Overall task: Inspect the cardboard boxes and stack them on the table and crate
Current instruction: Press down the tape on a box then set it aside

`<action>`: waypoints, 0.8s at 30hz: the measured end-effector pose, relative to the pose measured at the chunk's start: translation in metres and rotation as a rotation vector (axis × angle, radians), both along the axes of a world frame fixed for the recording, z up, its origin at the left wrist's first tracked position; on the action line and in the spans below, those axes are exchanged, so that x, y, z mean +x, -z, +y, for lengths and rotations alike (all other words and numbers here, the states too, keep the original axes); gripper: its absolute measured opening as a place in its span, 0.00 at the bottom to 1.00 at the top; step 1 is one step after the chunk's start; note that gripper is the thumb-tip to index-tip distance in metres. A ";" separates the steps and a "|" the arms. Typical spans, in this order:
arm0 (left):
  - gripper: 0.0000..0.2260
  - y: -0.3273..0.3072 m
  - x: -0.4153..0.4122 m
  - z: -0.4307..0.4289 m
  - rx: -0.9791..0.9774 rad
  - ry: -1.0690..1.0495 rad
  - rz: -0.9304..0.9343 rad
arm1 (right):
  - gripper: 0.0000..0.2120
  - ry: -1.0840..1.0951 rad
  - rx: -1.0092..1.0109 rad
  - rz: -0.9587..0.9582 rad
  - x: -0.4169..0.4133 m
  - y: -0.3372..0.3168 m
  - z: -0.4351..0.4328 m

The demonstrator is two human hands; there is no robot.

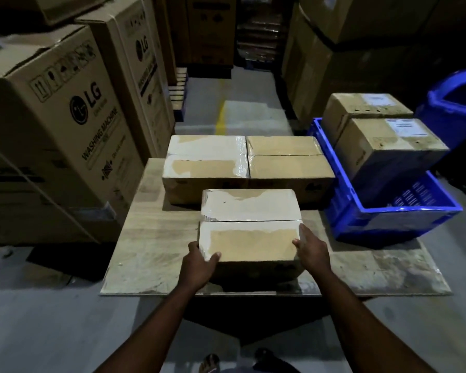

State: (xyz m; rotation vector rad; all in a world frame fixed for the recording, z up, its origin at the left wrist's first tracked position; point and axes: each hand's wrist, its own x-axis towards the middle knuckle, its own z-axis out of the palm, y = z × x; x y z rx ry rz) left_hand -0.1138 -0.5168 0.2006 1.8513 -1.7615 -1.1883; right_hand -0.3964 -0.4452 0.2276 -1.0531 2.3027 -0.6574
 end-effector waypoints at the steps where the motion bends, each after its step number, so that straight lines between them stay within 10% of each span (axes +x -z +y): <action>1: 0.28 0.001 -0.002 -0.004 0.012 0.017 -0.019 | 0.20 0.000 0.018 0.015 0.001 0.002 -0.001; 8: 0.39 0.004 -0.015 -0.026 -0.138 0.160 -0.263 | 0.30 -0.153 0.118 0.317 0.006 0.022 -0.013; 24: 0.30 0.020 -0.053 -0.018 -0.464 0.455 -0.606 | 0.35 -0.580 -0.008 0.495 0.016 0.048 -0.023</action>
